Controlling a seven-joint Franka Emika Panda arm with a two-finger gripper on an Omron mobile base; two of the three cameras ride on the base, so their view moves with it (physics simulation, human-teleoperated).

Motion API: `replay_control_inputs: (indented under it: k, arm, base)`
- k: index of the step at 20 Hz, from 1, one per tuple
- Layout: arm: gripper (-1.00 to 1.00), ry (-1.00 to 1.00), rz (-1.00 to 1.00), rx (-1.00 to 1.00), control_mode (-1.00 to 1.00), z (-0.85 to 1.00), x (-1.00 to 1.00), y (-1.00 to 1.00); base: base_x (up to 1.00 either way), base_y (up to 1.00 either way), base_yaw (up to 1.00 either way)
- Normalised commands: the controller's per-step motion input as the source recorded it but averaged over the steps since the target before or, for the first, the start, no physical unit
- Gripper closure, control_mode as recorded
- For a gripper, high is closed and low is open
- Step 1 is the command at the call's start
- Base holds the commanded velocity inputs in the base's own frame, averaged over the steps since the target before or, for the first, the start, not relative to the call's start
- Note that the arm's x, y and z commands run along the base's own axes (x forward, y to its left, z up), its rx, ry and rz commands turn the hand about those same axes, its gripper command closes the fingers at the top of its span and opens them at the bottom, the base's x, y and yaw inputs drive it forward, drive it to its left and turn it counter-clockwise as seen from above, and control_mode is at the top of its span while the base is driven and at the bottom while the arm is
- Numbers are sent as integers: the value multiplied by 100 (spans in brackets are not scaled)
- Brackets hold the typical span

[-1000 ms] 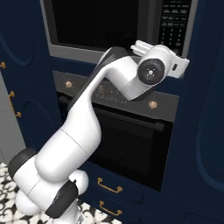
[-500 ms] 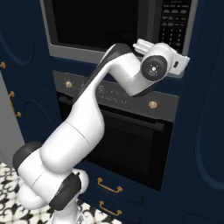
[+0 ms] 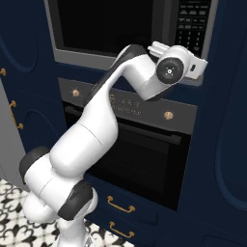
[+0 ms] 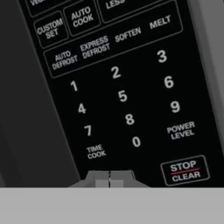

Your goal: Pick the onion from the sink and place it in the bowl. Then pick the bowl and place it in the microwave. Then close the microwave door and press the start button.

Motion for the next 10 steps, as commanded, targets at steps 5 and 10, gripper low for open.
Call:
replay_control_inputs:
  k: [5,10]
  arm:
    - [100,8,9,0,-100,-76,100,-9]
    - [100,0,4,1,-100,-10,-34,5]
  base:
    - [0,0,0]
    - [0,0,0]
